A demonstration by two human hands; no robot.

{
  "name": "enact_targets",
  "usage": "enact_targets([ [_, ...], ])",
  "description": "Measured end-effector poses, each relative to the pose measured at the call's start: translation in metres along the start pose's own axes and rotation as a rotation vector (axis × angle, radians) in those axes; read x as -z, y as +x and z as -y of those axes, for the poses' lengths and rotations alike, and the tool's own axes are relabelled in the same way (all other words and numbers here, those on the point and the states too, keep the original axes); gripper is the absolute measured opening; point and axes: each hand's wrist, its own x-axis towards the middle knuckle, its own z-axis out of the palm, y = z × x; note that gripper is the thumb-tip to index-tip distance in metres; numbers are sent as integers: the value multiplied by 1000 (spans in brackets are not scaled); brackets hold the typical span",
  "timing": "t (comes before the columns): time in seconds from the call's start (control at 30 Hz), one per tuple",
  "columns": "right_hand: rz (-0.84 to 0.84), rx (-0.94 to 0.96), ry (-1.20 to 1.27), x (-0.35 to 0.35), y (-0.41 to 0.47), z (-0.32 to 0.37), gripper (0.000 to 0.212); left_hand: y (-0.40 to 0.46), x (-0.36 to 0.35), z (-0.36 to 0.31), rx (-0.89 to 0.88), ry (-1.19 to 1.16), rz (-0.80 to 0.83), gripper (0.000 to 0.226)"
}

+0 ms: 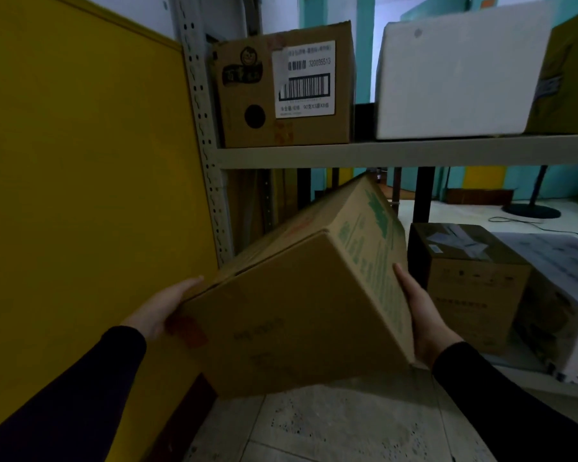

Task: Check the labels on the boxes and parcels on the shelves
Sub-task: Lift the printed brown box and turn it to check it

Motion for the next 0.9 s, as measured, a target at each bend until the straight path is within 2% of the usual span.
enact_targets([
  [0.1,-19,20,-22,3,2,9,46,-3,8,10,60,-293,73,49],
  [0.2,-50,16,-58,3,4,8,48,-2,3,26,32,-438,123,30],
  [0.3,-146,-28,-210,0,3,12,50,2,-9,25,-3,-515,88,21],
  [0.37,-253,9,-380,1,9,16,51,6,-14,22,-2,-513,94,22],
  [0.47,-442,163,-682,2,18,18,64,15,-22,23,6,-460,100,25],
  [0.57,-374,202,-706,-9,15,19,54,22,-27,23,-26,-375,59,36],
  [0.6,-342,160,-685,-11,14,21,59,26,-26,24,-41,-348,51,45],
  [0.7,-217,-9,-622,-6,11,21,92,39,-27,30,-70,-265,64,67],
  [0.73,-208,-41,-593,-3,12,18,92,42,-28,31,-76,-244,64,70],
  [0.83,-209,-57,-557,5,16,5,56,50,-36,30,-105,-210,63,77],
  [0.9,-221,-51,-535,9,22,-2,42,59,-43,27,-129,-184,67,79],
])
